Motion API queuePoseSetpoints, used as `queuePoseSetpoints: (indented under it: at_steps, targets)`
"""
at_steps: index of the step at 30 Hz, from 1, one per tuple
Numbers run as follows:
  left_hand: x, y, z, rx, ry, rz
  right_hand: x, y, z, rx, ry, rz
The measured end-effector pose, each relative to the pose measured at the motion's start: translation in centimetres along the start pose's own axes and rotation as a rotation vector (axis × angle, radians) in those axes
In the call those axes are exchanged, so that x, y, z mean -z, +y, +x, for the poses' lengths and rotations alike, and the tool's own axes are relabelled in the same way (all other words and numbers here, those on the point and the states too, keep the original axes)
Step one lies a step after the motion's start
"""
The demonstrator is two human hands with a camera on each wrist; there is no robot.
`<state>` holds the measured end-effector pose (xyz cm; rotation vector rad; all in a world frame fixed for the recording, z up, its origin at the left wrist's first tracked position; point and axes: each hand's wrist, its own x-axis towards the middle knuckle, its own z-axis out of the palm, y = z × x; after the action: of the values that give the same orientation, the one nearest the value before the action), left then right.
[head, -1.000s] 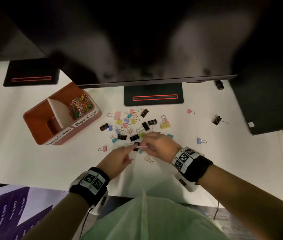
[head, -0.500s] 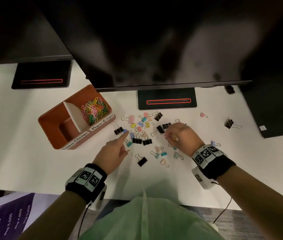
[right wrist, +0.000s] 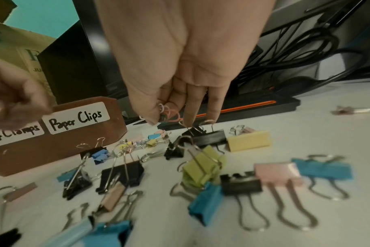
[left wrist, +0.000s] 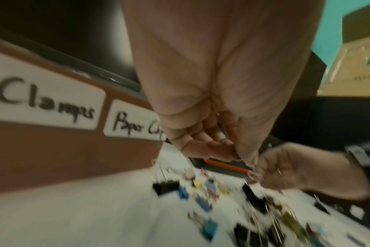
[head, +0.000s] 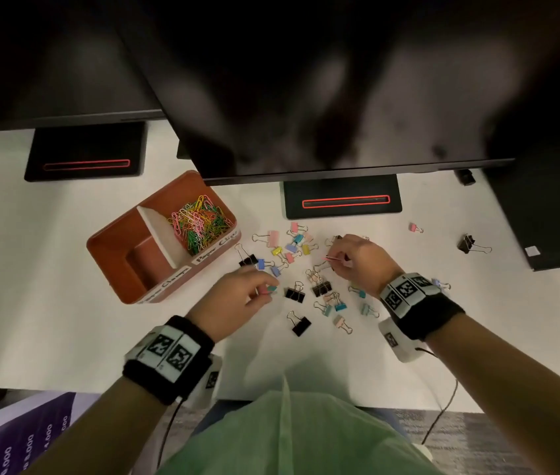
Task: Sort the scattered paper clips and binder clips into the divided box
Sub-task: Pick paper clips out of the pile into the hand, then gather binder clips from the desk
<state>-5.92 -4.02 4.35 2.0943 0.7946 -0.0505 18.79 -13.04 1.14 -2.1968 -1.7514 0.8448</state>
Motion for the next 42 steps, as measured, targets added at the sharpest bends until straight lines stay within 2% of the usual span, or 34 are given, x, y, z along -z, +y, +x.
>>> queuePoseSetpoints:
  at_steps: [5,10,12,14,16,19,21,23,24,27,29,33,36,42]
  targets:
    - [5.9,-1.0,-2.1,0.040,0.262,0.007,1.8,-2.6,0.3,0.044,0.074,0.013]
    - [10.3,-1.9,-1.3,0.190,0.502,0.007,2.6,-10.2,5.4,0.253,0.154,0.090]
    - [11.1,-2.5,-0.6,0.251,0.552,-0.025,2.3,-13.2,7.8,0.291,0.167,0.141]
    - [11.2,-3.0,-0.2,0.277,0.545,0.000,1.9,-15.7,9.8,0.271,0.153,0.173]
    - [10.7,-3.3,-0.5,0.246,0.537,0.137,1.5,-17.3,11.1,0.234,0.110,0.165]
    - [9.3,-2.6,-1.9,0.086,0.588,0.224,1.4,-17.5,11.0,0.209,0.106,0.197]
    - [7.5,-2.1,-2.8,-0.030,0.525,0.175,1.7,-16.0,9.9,0.212,0.222,0.236]
    - [5.3,-1.9,-3.2,-0.095,0.381,0.134,1.7,-13.5,8.6,0.164,0.316,0.218]
    - [4.2,-2.0,-3.2,-0.096,0.306,0.138,1.5,-12.0,7.9,0.116,0.312,0.186]
    - [1.5,-2.5,-1.9,-0.026,0.140,0.200,0.2,-8.6,6.4,-0.005,0.091,0.052]
    - [0.4,-2.9,-0.5,0.021,0.074,0.236,-0.9,-7.7,6.2,0.019,-0.030,-0.017]
    - [-0.8,-4.1,2.0,0.107,-0.030,0.299,-2.4,-7.9,7.3,0.055,-0.136,-0.103]
    - [-1.0,-4.9,2.5,0.137,-0.038,0.348,-3.3,-8.0,8.0,0.002,-0.181,-0.188]
    - [-1.3,-6.4,1.8,0.050,0.098,0.260,-4.1,-7.8,7.7,-0.059,-0.205,-0.031]
